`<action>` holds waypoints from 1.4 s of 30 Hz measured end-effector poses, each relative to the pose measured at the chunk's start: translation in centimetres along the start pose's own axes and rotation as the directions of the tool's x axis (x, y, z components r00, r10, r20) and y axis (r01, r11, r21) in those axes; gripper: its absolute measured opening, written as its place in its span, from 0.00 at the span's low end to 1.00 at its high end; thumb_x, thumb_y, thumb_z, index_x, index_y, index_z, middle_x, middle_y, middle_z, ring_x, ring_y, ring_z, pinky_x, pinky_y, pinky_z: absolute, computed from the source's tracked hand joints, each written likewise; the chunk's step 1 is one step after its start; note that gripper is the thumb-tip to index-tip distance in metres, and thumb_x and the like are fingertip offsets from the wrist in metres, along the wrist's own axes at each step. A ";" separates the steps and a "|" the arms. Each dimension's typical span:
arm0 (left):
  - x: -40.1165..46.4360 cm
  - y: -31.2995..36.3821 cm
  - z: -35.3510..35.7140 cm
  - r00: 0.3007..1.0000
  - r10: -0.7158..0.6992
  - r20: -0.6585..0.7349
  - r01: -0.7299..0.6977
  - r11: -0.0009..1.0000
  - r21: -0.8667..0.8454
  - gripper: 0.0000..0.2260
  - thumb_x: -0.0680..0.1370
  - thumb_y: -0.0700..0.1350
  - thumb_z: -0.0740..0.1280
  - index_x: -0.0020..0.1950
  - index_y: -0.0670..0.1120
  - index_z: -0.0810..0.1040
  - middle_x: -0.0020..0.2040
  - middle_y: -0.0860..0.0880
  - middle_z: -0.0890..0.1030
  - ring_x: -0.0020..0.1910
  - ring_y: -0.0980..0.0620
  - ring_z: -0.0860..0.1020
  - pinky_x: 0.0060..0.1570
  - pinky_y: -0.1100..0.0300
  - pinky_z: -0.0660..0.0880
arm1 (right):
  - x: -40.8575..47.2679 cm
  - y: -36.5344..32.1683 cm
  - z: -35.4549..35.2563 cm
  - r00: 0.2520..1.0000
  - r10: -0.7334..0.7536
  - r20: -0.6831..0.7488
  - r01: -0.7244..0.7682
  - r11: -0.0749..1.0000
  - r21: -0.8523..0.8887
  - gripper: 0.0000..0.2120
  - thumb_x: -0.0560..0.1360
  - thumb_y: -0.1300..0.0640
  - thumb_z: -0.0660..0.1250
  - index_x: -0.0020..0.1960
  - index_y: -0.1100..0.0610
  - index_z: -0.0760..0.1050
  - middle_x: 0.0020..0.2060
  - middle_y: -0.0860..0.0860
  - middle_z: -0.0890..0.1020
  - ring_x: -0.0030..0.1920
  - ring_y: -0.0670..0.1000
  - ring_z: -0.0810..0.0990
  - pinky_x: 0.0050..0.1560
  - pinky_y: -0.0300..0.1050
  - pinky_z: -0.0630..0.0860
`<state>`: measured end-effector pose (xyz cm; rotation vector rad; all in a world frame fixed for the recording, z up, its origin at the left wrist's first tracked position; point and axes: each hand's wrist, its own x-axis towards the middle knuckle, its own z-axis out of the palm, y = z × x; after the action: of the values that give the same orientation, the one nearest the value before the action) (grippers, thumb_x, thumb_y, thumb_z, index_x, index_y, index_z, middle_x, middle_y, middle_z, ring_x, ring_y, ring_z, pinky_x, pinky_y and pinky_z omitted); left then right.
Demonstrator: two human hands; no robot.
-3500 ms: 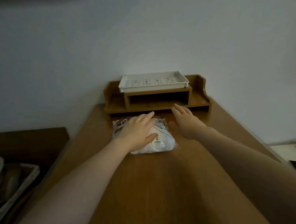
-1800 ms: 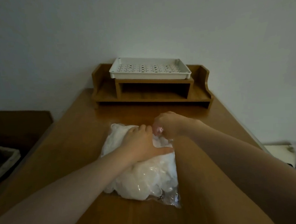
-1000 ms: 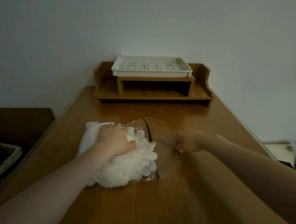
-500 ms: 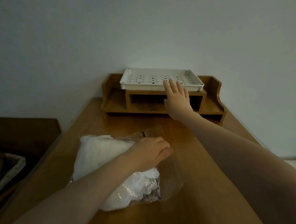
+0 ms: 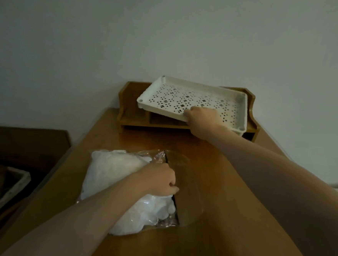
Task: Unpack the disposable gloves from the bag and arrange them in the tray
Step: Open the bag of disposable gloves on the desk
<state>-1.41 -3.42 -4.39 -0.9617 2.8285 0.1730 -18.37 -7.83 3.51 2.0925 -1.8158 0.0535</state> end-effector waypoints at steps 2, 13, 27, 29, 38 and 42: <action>-0.5 0.3 0.0 1.000 -0.015 0.012 0.015 0.999 -0.036 0.22 0.78 0.52 0.61 0.26 0.46 0.63 0.23 0.50 0.60 0.23 0.51 0.59 0.35 0.57 0.64 | -2.6 -0.8 -1.0 0.999 0.030 0.026 -0.030 1.000 -0.008 0.08 0.77 0.60 0.60 0.57 0.55 0.69 0.41 0.50 0.69 0.34 0.50 0.69 0.30 0.43 0.64; -5.5 3.1 2.2 0.970 -0.170 -0.173 0.221 0.915 0.337 0.19 0.80 0.54 0.54 0.51 0.47 0.81 0.51 0.47 0.80 0.56 0.48 0.73 0.68 0.51 0.59 | -17.3 -5.4 -3.3 0.864 0.241 0.443 -0.291 0.956 0.047 0.11 0.78 0.58 0.57 0.57 0.59 0.74 0.44 0.54 0.76 0.41 0.53 0.74 0.39 0.44 0.69; -7.8 4.2 3.7 0.945 -0.245 -0.218 0.281 0.948 0.153 0.25 0.80 0.60 0.51 0.68 0.46 0.68 0.69 0.48 0.68 0.70 0.49 0.62 0.73 0.53 0.51 | -17.7 -4.9 2.1 0.833 0.297 0.466 -0.309 0.950 -0.053 0.14 0.79 0.62 0.58 0.64 0.55 0.69 0.52 0.53 0.77 0.52 0.53 0.77 0.49 0.46 0.69; -7.8 4.1 4.1 0.926 -0.256 -0.276 0.310 0.935 0.174 0.27 0.78 0.63 0.51 0.67 0.46 0.70 0.66 0.48 0.70 0.68 0.49 0.64 0.72 0.53 0.53 | -17.6 -3.6 2.2 0.841 0.331 0.428 -0.310 0.943 -0.119 0.13 0.79 0.62 0.58 0.63 0.55 0.69 0.50 0.52 0.78 0.51 0.53 0.77 0.52 0.46 0.69; -6.3 3.3 4.8 0.781 -0.363 -0.508 0.391 0.919 -0.056 0.30 0.73 0.62 0.53 0.60 0.40 0.74 0.57 0.45 0.77 0.59 0.45 0.72 0.64 0.51 0.66 | -18.7 -1.5 3.7 0.894 0.351 0.280 -0.359 0.933 -0.022 0.10 0.78 0.66 0.59 0.57 0.59 0.74 0.53 0.54 0.75 0.52 0.54 0.76 0.47 0.45 0.73; -6.3 2.7 3.8 0.686 -0.459 -0.564 0.375 0.888 -0.266 0.14 0.77 0.49 0.62 0.55 0.39 0.72 0.53 0.44 0.73 0.54 0.48 0.69 0.55 0.55 0.68 | -19.7 -0.8 4.5 0.933 0.296 0.206 -0.315 0.947 0.064 0.11 0.77 0.67 0.57 0.55 0.58 0.74 0.53 0.54 0.74 0.55 0.55 0.73 0.46 0.44 0.70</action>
<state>2.32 3.03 -6.82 -1.9937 3.0409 -0.0270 -21.86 9.62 -6.14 1.9126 -2.2879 0.0185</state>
